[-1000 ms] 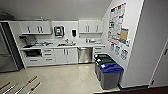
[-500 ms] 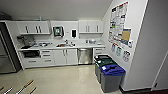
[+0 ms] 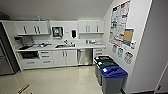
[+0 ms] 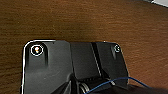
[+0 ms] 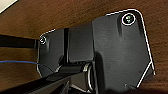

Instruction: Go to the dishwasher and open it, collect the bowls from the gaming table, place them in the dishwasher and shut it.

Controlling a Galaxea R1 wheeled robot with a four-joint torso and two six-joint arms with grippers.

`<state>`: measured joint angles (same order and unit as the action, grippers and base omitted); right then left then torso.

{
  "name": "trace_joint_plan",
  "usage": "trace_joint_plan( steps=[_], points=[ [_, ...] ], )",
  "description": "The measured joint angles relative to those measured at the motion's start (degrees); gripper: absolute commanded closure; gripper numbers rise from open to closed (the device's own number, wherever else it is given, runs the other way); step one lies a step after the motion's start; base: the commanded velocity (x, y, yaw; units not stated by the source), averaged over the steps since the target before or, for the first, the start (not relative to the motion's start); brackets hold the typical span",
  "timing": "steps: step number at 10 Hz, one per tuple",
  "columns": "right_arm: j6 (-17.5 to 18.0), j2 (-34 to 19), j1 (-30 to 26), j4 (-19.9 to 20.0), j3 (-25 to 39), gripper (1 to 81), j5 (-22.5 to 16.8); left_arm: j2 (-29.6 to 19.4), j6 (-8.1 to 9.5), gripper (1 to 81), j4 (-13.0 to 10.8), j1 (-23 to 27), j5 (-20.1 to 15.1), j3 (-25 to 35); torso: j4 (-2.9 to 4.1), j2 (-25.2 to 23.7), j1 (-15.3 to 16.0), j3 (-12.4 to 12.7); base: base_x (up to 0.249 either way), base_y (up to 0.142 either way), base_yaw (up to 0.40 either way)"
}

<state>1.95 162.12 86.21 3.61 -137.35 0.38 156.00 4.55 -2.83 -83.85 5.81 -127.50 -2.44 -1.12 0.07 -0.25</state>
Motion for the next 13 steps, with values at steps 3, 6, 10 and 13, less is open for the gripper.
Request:
trace_joint_plan(
  steps=[3,6,10,13],
  points=[
    [0.0,0.0,0.0,0.0,0.0,1.0,0.0,0.0,0.0,1.0,0.0,0.0,0.0,0.0,0.0,0.0,0.0,0.0,0.16,0.0,0.0],
    [0.0,0.0,0.1,0.0,0.0,1.0,0.0,0.0,0.0,1.0,0.0,0.0,0.0,0.0,0.0,0.0,0.0,0.0,0.161,0.041,0.0],
    [0.0,0.0,0.1,0.0,0.0,1.0,0.0,-0.1,0.0,1.0,0.0,0.0,0.0,0.0,0.0,0.0,0.0,0.0,0.164,0.066,0.0],
    [0.0,0.0,0.0,0.0,0.0,1.0,0.0,-0.1,0.0,1.0,0.0,0.0,0.0,0.0,0.0,0.0,0.0,0.0,0.169,0.067,0.0]
  ],
)
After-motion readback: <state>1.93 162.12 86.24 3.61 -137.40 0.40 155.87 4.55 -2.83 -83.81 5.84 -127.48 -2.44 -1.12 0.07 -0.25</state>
